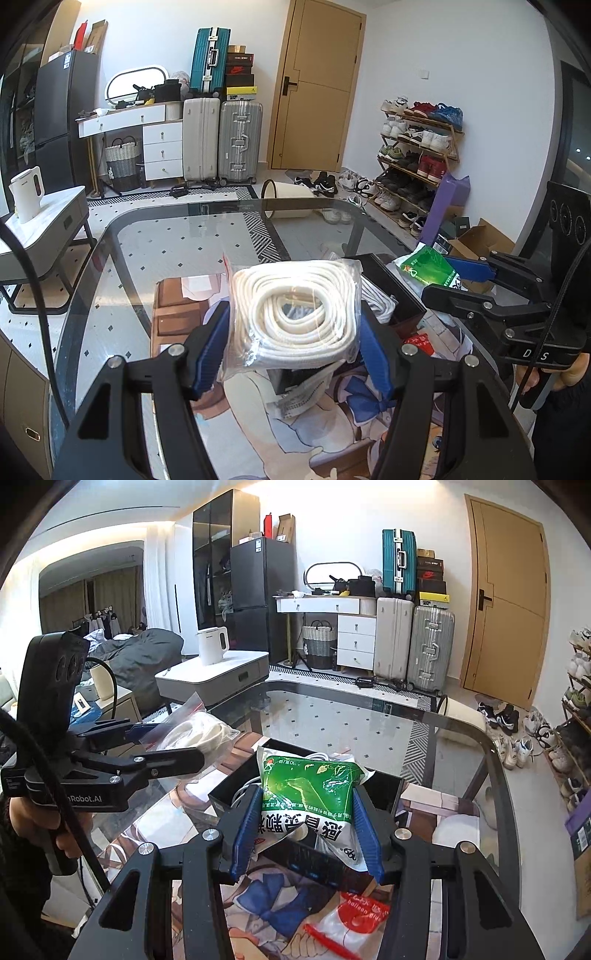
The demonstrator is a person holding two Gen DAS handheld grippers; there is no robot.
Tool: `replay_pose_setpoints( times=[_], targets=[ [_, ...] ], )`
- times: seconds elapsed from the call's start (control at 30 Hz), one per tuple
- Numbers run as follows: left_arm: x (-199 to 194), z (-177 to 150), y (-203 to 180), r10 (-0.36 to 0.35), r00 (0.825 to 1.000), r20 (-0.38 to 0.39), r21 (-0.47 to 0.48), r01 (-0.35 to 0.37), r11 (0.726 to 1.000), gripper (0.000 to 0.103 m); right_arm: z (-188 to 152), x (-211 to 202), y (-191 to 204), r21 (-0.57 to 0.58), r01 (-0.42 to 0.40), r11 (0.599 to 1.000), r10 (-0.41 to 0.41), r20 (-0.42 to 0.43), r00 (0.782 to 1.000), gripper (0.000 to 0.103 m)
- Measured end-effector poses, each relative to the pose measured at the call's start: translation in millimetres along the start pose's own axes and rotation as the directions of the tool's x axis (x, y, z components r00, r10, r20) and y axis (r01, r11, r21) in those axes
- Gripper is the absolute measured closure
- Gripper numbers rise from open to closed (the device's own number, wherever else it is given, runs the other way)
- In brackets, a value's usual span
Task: Organize soft objects
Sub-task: 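Lower both items into black box and open right then left tool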
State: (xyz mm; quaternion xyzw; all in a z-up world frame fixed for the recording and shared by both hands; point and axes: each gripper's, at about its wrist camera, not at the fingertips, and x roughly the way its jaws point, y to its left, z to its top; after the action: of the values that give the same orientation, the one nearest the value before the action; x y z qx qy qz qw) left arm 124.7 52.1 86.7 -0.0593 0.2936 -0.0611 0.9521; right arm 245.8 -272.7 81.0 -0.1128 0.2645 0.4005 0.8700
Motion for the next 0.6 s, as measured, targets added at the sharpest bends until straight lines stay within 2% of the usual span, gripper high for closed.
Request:
replay_pose_setpoints(
  times=[0.17, 0.6],
  targets=[
    [3.4, 0.8, 1.0, -0.001, 1.0, -0.006, 0.002, 0.001, 1.0, 0.038, 3.4, 6.5, -4.1, -0.003, -0.001, 1.0, 0.001, -0.014, 1.0, 0.054],
    [41.8, 5.0, 6.1, 0.014, 0.999, -0.052, 0.012, -0.014, 1.0, 0.038, 4.2, 47.9, -11.0, -0.01, 0.006, 1.0, -0.007, -0.098, 0.995, 0.054]
  ],
)
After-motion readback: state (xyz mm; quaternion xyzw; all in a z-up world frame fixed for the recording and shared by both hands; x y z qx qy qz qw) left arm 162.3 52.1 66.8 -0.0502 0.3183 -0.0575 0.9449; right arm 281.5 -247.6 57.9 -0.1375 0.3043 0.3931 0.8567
